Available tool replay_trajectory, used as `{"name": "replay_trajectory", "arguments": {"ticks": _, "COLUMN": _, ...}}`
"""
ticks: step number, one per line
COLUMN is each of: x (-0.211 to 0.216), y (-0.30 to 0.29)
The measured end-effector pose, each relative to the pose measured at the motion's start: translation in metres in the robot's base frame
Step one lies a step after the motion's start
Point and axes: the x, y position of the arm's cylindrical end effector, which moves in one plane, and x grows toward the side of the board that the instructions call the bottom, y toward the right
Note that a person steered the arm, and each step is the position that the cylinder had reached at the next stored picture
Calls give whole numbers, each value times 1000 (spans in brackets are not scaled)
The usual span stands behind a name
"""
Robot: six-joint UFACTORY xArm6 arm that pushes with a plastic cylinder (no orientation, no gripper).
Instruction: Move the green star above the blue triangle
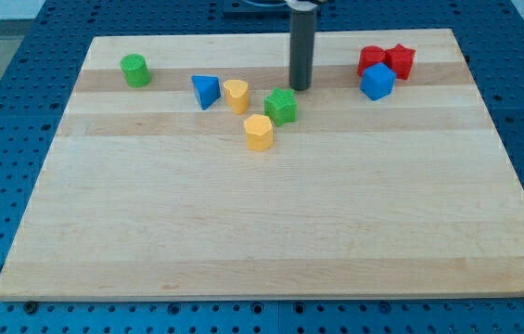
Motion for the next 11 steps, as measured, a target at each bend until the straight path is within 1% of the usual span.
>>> {"name": "replay_trajectory", "arguments": {"ticks": 1, "x": 49, "y": 36}}
{"name": "replay_trajectory", "arguments": {"ticks": 2, "x": 50, "y": 36}}
{"name": "replay_trajectory", "arguments": {"ticks": 3, "x": 69, "y": -1}}
{"name": "replay_trajectory", "arguments": {"ticks": 4, "x": 81, "y": -22}}
{"name": "replay_trajectory", "arguments": {"ticks": 5, "x": 81, "y": -23}}
{"name": "replay_trajectory", "arguments": {"ticks": 6, "x": 72, "y": -29}}
{"name": "replay_trajectory", "arguments": {"ticks": 8, "x": 15, "y": -49}}
{"name": "replay_trajectory", "arguments": {"ticks": 10, "x": -16, "y": -72}}
{"name": "replay_trajectory", "arguments": {"ticks": 11, "x": -24, "y": -92}}
